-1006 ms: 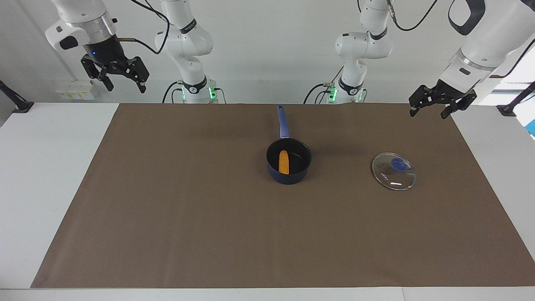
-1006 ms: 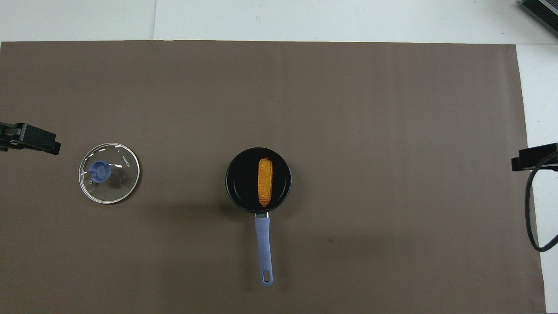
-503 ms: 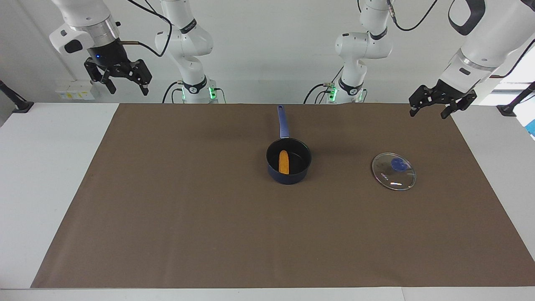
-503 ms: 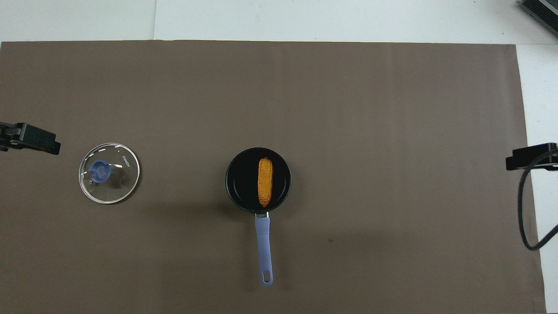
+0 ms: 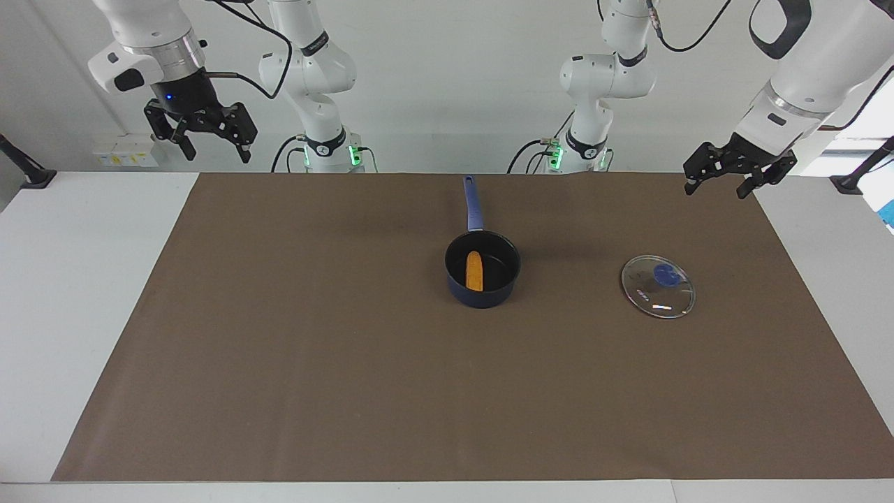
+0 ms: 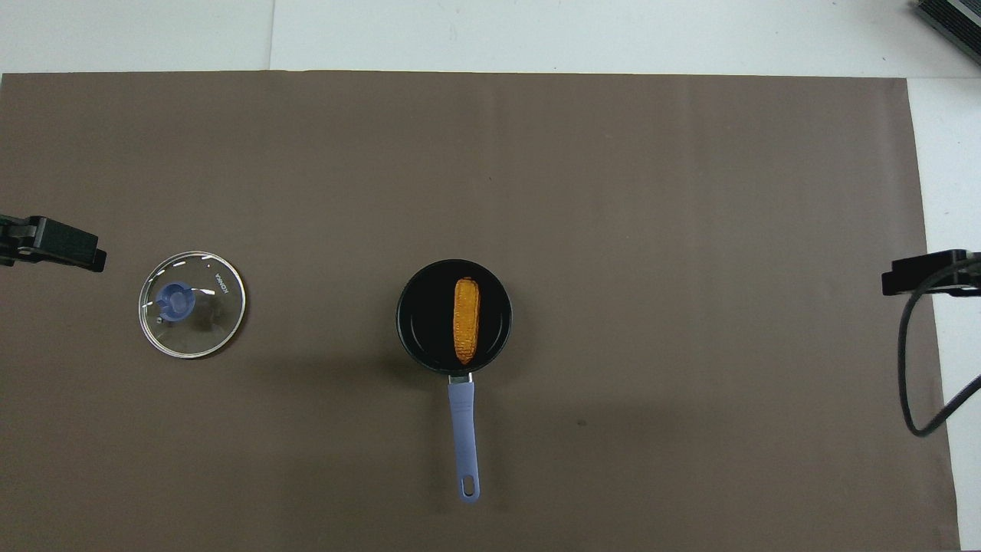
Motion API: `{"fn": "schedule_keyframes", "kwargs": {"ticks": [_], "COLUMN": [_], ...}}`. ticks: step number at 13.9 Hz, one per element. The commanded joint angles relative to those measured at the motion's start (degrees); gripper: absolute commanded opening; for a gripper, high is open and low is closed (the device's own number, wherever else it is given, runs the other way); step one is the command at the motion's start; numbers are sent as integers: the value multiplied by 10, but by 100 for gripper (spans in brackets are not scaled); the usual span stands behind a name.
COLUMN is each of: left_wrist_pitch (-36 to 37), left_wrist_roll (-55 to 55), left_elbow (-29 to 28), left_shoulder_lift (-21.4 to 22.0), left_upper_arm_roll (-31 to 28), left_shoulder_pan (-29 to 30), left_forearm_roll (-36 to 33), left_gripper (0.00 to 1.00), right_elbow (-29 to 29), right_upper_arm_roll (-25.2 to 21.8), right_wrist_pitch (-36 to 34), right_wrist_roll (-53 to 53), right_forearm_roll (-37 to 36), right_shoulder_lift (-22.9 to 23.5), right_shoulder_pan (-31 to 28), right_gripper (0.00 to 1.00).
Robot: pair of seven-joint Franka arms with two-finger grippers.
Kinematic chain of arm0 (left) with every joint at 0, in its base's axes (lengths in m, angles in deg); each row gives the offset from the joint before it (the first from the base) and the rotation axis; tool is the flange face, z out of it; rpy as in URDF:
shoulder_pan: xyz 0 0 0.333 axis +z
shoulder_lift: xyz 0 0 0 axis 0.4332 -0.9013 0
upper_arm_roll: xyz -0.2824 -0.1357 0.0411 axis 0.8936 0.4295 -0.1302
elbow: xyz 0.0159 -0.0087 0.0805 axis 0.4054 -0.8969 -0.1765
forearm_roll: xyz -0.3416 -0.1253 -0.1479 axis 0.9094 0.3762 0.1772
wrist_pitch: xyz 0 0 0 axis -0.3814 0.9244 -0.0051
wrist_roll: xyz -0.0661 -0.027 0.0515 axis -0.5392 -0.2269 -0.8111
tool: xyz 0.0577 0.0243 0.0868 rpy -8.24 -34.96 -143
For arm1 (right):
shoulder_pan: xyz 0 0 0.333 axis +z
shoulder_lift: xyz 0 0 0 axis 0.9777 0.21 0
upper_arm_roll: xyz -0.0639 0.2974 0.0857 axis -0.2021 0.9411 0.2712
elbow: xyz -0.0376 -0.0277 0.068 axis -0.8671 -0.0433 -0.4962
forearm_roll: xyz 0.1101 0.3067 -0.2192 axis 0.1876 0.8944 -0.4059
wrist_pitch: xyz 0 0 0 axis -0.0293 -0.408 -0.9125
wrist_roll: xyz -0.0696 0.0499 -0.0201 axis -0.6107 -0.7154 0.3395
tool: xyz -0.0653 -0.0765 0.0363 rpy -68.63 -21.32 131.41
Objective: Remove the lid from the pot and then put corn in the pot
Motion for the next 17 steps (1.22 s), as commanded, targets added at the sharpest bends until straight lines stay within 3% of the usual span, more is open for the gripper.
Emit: {"fn": "schedule_keyframes", "kwargs": {"ticks": [1, 17], "left_wrist_pitch": [9, -10], "left_wrist_roll": [-5, -1], "left_elbow": [2, -2], "left_shoulder_lift": [4, 4], "left_upper_arm_roll": [4, 4], "left_shoulder_pan": [7, 15], "left_forearm_roll": [-7, -4], "left_gripper": [100, 100], "right_elbow": [-24, -13], "right_upper_arm_roll": [3, 3], "right_wrist_pitch": [17, 10], "right_wrist_roll": [-11, -10], "right_forearm_roll": [-9, 2], "right_shoulder_lift": [-19, -12], "right_shoulder_pan": [-3, -8], "right_gripper": [100, 100]}}
